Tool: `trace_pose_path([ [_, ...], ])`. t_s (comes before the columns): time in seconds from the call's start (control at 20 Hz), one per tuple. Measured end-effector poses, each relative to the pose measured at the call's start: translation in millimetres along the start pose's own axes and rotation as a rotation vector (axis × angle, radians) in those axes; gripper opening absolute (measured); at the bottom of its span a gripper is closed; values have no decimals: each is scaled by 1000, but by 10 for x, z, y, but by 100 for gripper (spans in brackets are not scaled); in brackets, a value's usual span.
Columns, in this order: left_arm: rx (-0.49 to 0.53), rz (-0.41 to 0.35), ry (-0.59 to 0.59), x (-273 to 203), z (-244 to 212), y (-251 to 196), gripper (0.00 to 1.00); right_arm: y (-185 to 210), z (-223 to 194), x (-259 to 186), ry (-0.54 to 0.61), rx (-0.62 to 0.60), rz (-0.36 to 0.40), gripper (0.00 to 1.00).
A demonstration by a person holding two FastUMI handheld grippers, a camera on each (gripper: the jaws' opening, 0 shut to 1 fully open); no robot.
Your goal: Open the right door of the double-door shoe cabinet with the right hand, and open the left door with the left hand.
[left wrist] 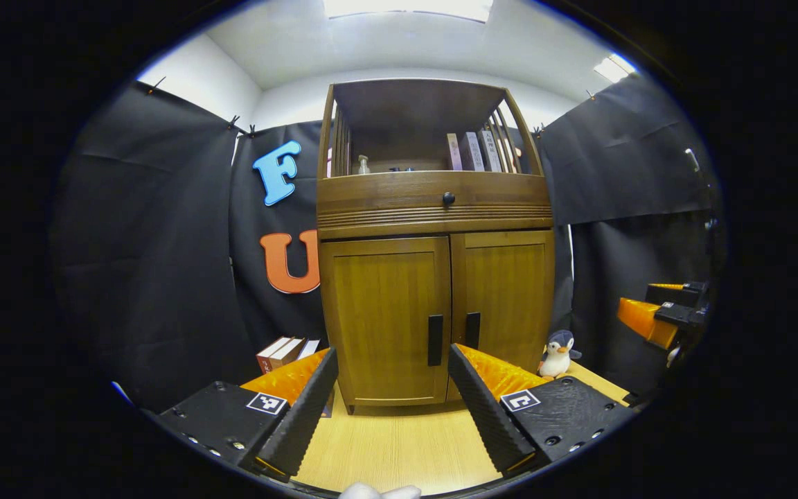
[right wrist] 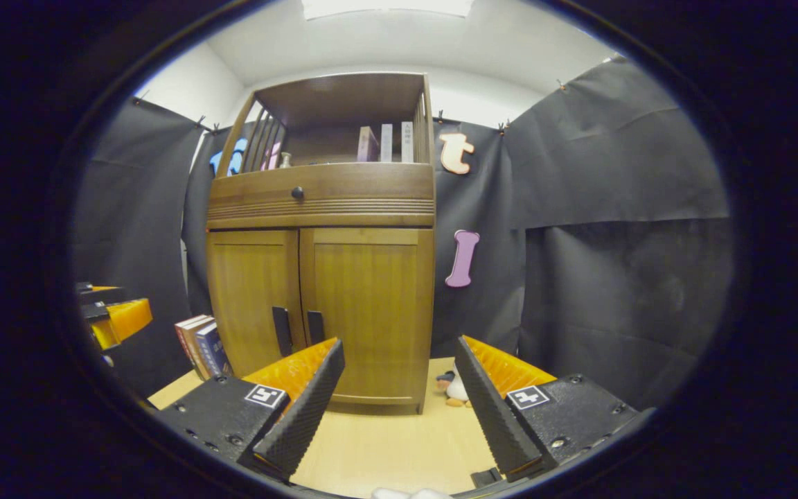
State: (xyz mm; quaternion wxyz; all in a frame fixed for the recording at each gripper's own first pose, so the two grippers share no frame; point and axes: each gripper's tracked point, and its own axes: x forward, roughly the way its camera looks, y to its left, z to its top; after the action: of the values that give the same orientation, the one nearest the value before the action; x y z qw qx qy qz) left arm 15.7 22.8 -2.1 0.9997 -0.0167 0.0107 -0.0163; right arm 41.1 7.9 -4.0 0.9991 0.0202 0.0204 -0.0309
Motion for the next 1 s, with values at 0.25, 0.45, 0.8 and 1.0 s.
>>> trace_pose_path([
  [0.25, -6, 31, 12, 56, 3, 10, 96, 44, -221, 487, 27, -13, 16, 100],
  [0.45, 4, 69, 13, 120, 43, -40, 96, 263, -447, 966, 62, -10, 67, 100],
  [0.8, 19, 106, 21, 280, 125, -215, 96, 940, -882, 1851, 157, 8, 190, 100],
  [1.0, -12, 132, 41, 349, 83, -225, 96, 1286, -982, 2256, 171, -1, 239, 100],
])
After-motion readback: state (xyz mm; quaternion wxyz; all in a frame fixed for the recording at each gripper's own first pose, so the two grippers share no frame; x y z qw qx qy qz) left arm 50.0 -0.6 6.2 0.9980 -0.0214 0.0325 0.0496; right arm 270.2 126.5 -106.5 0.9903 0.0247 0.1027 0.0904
